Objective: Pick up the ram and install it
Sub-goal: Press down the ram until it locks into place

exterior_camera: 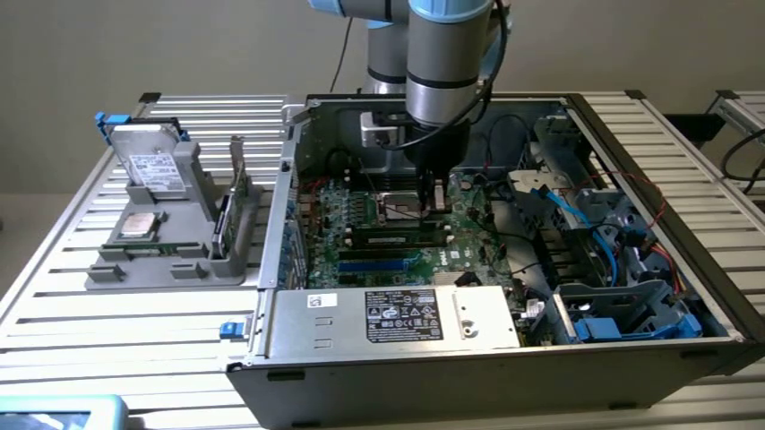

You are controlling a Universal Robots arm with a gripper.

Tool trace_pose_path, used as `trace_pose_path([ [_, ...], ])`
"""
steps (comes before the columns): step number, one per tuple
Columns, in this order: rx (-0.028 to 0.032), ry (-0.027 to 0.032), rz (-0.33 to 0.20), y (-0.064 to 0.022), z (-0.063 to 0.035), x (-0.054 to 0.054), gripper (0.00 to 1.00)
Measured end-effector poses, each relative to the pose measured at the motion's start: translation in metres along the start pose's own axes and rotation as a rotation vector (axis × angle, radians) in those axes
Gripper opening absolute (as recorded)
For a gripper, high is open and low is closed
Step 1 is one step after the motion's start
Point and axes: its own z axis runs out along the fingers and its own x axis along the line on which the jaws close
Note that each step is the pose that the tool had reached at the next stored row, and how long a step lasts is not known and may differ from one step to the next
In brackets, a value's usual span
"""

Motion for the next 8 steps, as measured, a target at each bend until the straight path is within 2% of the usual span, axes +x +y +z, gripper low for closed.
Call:
trace_pose_path([
  [5,0.0004,-0.0001,0.001,0.0004,0.0014,-0.0001,0.11],
  [7,0.0007,-0.002,0.001,0.003,-0.0016,0.0,0.11],
  [8,0.0005,-0.001,0.001,0.0048,-0.0039,0.0004,0.11],
])
